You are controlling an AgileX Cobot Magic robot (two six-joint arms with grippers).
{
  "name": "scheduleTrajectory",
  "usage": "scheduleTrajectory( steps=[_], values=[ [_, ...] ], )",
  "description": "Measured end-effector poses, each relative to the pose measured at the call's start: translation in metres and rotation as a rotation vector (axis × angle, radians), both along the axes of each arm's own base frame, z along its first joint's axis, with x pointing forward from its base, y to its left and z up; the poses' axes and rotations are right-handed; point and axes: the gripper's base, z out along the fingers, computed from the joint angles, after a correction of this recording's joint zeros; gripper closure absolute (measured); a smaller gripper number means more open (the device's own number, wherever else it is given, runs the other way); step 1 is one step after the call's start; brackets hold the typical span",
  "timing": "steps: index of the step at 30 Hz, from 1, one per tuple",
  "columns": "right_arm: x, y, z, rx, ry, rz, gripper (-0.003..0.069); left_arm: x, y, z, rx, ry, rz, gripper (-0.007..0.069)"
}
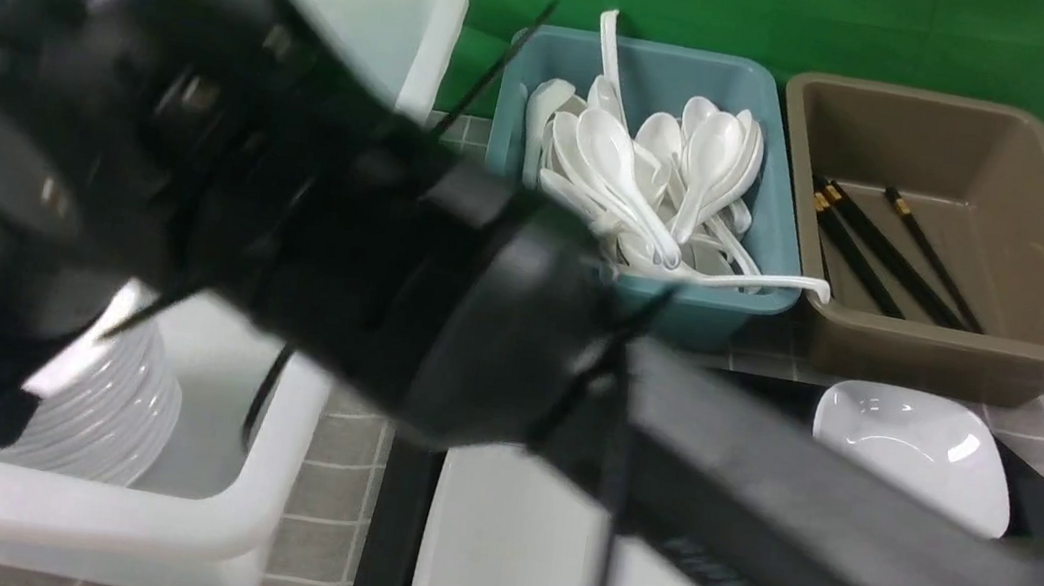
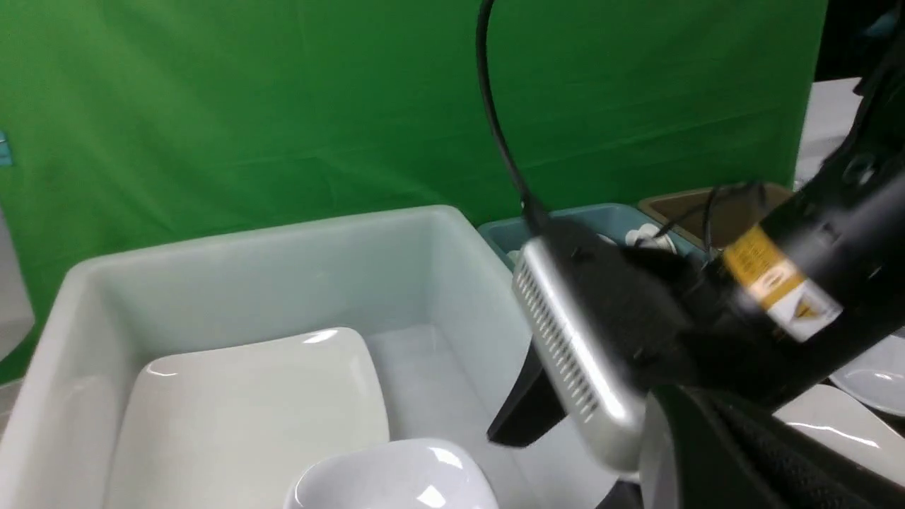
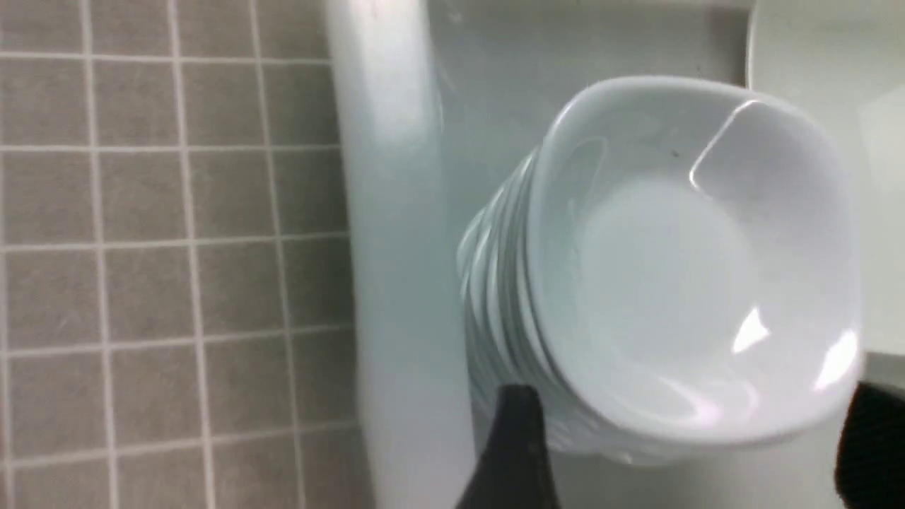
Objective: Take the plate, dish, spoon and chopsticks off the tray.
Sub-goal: Use the right arm to put the small plate into the large storage box on the left, then use the right arm to grab a small plate from the dinner plate
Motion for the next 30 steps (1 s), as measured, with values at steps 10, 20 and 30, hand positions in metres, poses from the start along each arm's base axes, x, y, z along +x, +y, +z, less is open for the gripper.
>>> scheduleTrajectory(
  steps=[10,20,30],
  values=[
    [0.033,-0.143,0.045,-0.156,-0.001,-0.345,0.0516,0.046,-0.045,0.005,0.02,0.025,-0.143,0.062],
    [0.059,-0.327,-0.109,-0.5,0.233,-0.642,0.0266,0.072,-0.066,-0.001,0.062,0.128,-0.175,0.062],
    [0.087,-0.357,-0.176,-0.435,0.227,-0.674,0.0218,0.073,-0.068,-0.002,0.054,0.143,-0.184,0.062]
  ],
)
